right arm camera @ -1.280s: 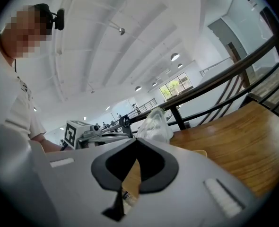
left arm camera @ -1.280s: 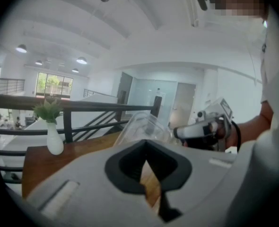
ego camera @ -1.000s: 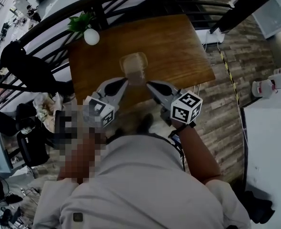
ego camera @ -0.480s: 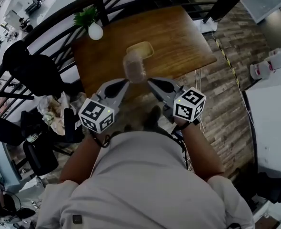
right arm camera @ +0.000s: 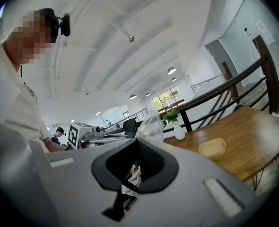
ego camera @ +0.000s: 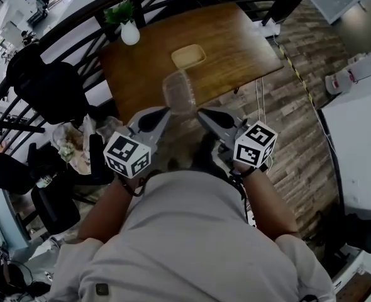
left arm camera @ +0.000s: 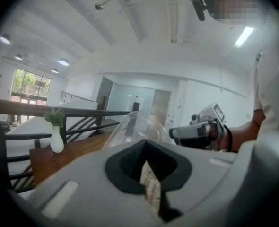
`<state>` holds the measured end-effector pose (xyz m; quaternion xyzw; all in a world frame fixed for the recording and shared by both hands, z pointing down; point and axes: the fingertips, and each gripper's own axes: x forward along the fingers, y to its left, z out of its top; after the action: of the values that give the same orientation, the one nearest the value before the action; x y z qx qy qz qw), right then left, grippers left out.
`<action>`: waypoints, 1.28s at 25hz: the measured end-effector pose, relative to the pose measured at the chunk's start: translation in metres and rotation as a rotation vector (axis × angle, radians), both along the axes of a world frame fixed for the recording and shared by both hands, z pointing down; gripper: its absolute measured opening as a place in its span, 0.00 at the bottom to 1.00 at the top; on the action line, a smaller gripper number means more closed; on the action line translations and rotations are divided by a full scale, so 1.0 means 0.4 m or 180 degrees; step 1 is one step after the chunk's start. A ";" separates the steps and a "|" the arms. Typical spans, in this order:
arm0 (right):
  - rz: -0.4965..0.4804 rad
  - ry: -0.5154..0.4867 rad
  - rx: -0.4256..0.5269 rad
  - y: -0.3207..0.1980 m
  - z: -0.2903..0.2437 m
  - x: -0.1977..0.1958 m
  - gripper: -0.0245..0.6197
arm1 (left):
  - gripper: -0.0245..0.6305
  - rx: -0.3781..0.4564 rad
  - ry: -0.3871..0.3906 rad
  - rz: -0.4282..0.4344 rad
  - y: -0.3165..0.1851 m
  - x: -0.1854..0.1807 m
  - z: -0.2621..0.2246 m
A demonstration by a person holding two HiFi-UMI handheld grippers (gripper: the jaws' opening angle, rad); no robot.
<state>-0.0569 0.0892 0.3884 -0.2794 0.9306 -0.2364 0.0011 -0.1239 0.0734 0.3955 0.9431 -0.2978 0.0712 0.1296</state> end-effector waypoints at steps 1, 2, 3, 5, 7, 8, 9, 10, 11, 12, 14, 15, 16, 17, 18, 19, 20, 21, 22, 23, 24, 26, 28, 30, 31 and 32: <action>0.0009 0.0010 0.0008 0.015 -0.006 -0.003 0.05 | 0.04 0.0007 0.0005 0.0010 0.013 -0.006 -0.005; 0.0017 0.0017 0.0021 0.029 -0.013 -0.006 0.05 | 0.04 0.0015 0.0009 0.0019 0.025 -0.011 -0.009; 0.0024 0.0022 0.0031 0.040 -0.021 -0.009 0.05 | 0.04 0.0022 0.0012 0.0025 0.034 -0.015 -0.014; 0.0035 0.0025 0.0047 0.058 -0.035 -0.012 0.05 | 0.04 0.0030 0.0020 0.0035 0.048 -0.022 -0.022; 0.0040 0.0021 0.0065 0.069 -0.048 -0.011 0.05 | 0.04 0.0040 0.0030 0.0041 0.056 -0.022 -0.028; 0.0039 0.0019 0.0077 0.074 -0.053 -0.009 0.05 | 0.04 0.0049 0.0037 0.0044 0.060 -0.019 -0.032; 0.0036 0.0021 0.0091 0.079 -0.059 -0.005 0.05 | 0.04 0.0056 0.0045 0.0045 0.064 -0.014 -0.036; 0.0028 0.0029 0.0105 0.084 -0.063 -0.001 0.05 | 0.04 0.0059 0.0053 0.0045 0.069 -0.008 -0.039; 0.0016 0.0041 0.0114 0.091 -0.066 0.005 0.05 | 0.04 0.0058 0.0060 0.0042 0.075 0.000 -0.042; 0.0005 0.0048 0.0115 0.096 -0.068 0.012 0.05 | 0.04 0.0056 0.0060 0.0037 0.080 0.010 -0.044; -0.0014 0.0043 0.0100 0.106 -0.069 0.033 0.05 | 0.04 0.0072 0.0034 0.0025 0.091 0.035 -0.051; -0.0024 0.0043 0.0094 0.111 -0.069 0.044 0.05 | 0.04 0.0088 0.0017 0.0019 0.098 0.051 -0.055; -0.0037 0.0050 0.0092 0.117 -0.069 0.055 0.05 | 0.04 0.0102 0.0006 0.0011 0.105 0.066 -0.059; -0.0054 0.0058 0.0092 0.124 -0.069 0.065 0.05 | 0.04 0.0105 0.0006 0.0000 0.114 0.081 -0.063; -0.0073 0.0059 0.0090 0.132 -0.070 0.076 0.05 | 0.04 0.0099 0.0013 -0.0013 0.123 0.095 -0.066; -0.0092 0.0054 0.0088 0.141 -0.071 0.087 0.05 | 0.04 0.0090 0.0019 -0.0028 0.134 0.109 -0.067; -0.0112 0.0047 0.0085 0.151 -0.071 0.099 0.05 | 0.04 0.0082 0.0016 -0.0045 0.145 0.123 -0.066; -0.0130 0.0040 0.0083 0.162 -0.070 0.114 0.05 | 0.04 0.0076 0.0008 -0.0065 0.157 0.138 -0.064; -0.0148 0.0036 0.0078 0.175 -0.068 0.129 0.05 | 0.04 0.0070 -0.0001 -0.0087 0.169 0.154 -0.061; -0.0166 0.0034 0.0070 0.189 -0.063 0.146 0.05 | 0.04 0.0063 -0.0006 -0.0112 0.183 0.170 -0.058; -0.0184 0.0033 0.0060 0.205 -0.058 0.163 0.05 | 0.04 0.0057 -0.0009 -0.0136 0.199 0.187 -0.054; -0.0224 0.0025 0.0048 0.238 -0.048 0.196 0.05 | 0.04 0.0050 -0.0019 -0.0186 0.233 0.218 -0.046; -0.0270 0.0015 0.0046 0.266 -0.041 0.225 0.05 | 0.04 0.0050 -0.0030 -0.0236 0.262 0.247 -0.038; -0.0316 0.0002 0.0040 0.294 -0.037 0.253 0.05 | 0.04 0.0059 -0.0037 -0.0278 0.290 0.275 -0.032; -0.0337 -0.0003 0.0037 0.308 -0.035 0.267 0.05 | 0.04 0.0065 -0.0039 -0.0296 0.303 0.290 -0.030; -0.0357 -0.0005 0.0035 0.321 -0.035 0.279 0.05 | 0.04 0.0069 -0.0037 -0.0317 0.316 0.303 -0.028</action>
<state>0.0549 0.2176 0.3745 -0.2266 0.9461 -0.2312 -0.0099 -0.0028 0.2000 0.3845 0.9280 -0.3459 0.0670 0.1211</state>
